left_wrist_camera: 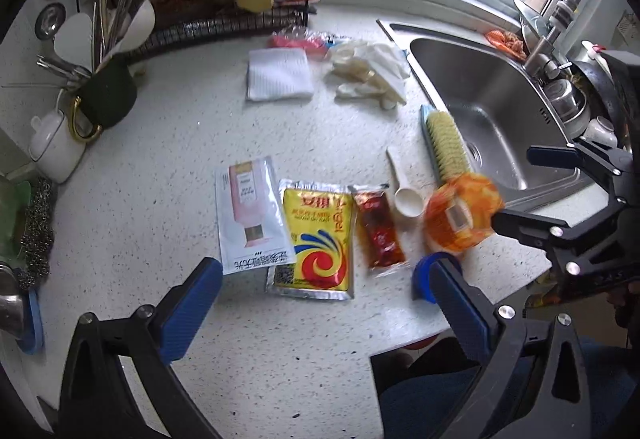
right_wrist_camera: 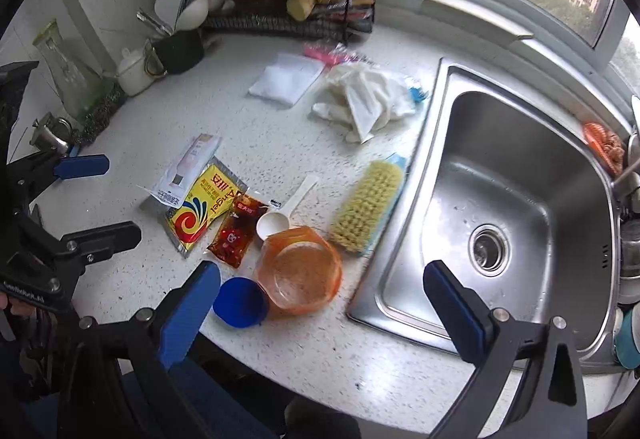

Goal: Collect trash
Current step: 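Grasp the orange plastic cup with the right gripper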

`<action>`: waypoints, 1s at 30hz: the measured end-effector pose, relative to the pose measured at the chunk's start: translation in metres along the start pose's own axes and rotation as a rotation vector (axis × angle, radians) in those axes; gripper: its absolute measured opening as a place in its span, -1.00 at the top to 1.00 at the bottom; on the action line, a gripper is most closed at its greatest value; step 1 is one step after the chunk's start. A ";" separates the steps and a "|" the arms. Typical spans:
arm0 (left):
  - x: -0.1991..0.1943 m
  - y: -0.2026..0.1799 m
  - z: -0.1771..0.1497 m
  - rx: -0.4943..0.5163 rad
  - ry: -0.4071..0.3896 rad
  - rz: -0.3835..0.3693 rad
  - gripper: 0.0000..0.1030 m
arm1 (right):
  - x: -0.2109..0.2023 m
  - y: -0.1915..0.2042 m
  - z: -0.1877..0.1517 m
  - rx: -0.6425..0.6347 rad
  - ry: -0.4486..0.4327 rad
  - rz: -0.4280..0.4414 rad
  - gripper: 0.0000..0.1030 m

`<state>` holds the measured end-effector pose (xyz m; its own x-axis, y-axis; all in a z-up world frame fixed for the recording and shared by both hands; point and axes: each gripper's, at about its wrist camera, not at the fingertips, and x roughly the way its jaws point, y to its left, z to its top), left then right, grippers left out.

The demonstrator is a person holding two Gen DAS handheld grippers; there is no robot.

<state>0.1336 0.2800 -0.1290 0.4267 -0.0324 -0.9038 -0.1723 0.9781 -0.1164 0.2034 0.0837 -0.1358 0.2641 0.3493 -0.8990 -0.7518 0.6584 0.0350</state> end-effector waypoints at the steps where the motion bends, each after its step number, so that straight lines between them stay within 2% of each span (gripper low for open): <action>1: 0.002 0.001 -0.001 0.001 0.009 -0.001 -0.99 | 0.007 0.003 0.002 -0.007 0.019 0.000 -0.86; 7: 0.011 0.020 -0.004 -0.002 0.032 -0.040 -0.99 | 0.040 0.017 0.005 -0.022 0.099 -0.005 -0.83; 11: 0.011 0.031 -0.003 0.036 0.037 -0.049 -0.99 | 0.058 0.018 0.001 -0.004 0.153 -0.027 -0.56; 13: 0.013 0.037 -0.002 0.057 0.042 -0.057 -0.99 | 0.061 0.016 -0.002 0.018 0.165 -0.022 -0.51; 16: 0.019 0.044 0.002 0.077 0.050 -0.044 -0.99 | 0.064 0.011 -0.004 0.038 0.178 -0.026 -0.27; 18: 0.021 0.050 0.004 0.079 0.038 -0.030 -0.99 | 0.064 0.009 -0.004 0.050 0.170 -0.021 -0.26; 23: 0.027 0.060 0.012 0.091 0.037 -0.067 -0.99 | 0.064 0.011 0.000 0.064 0.167 -0.026 -0.24; 25: 0.031 0.058 0.013 0.137 0.045 -0.078 -0.90 | 0.062 0.010 0.001 0.077 0.163 -0.016 -0.24; 27: 0.035 0.054 0.012 0.194 0.061 -0.065 -0.67 | 0.059 0.009 0.003 0.083 0.158 -0.012 -0.24; 30: 0.042 0.051 0.009 0.263 0.085 -0.061 -0.55 | 0.054 0.008 0.003 0.101 0.156 -0.005 -0.24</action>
<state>0.1506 0.3304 -0.1693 0.3515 -0.0992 -0.9309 0.0929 0.9932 -0.0708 0.2136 0.1104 -0.1827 0.1647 0.2429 -0.9560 -0.6843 0.7261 0.0666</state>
